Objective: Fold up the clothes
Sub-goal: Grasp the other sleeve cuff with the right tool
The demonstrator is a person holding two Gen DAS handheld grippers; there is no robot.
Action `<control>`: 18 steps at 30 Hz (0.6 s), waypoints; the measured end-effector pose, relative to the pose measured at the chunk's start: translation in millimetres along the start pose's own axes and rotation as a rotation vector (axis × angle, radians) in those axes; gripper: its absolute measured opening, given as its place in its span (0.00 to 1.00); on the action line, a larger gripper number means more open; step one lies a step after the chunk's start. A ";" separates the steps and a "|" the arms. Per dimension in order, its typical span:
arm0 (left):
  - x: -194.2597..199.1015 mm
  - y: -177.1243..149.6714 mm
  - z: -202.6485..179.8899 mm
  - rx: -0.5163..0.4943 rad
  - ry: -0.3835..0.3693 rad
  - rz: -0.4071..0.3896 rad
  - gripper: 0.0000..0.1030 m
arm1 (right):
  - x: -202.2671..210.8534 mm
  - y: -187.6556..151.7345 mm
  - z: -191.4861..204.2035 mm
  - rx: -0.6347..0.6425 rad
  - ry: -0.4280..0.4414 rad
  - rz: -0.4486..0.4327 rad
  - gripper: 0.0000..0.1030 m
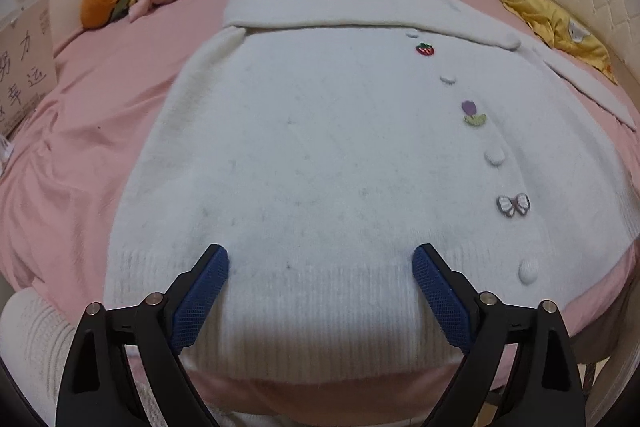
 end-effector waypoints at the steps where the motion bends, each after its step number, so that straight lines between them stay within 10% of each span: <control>1: -3.2 0.4 1.5 0.013 -0.002 0.007 0.98 | 1.7 23.4 -19.2 -0.055 -0.004 -0.035 0.81; 9: -13.1 0.1 3.5 0.041 -0.005 -0.006 1.00 | -32.0 138.7 -184.7 -0.589 0.134 -0.134 0.82; 18: -15.9 1.1 2.8 0.039 0.013 -0.023 1.00 | -83.2 182.0 -248.2 -0.716 0.057 -0.177 0.82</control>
Point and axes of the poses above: each gripper's, at about its wrist camera, not at the fingertips, and x roughly against the way its jaws point, z to its left, y to its top, the point moved 4 cm from there along -x, roughly the way its jaws point, and after that the axes turned 4 degrees about y, right-handed, at the moved point
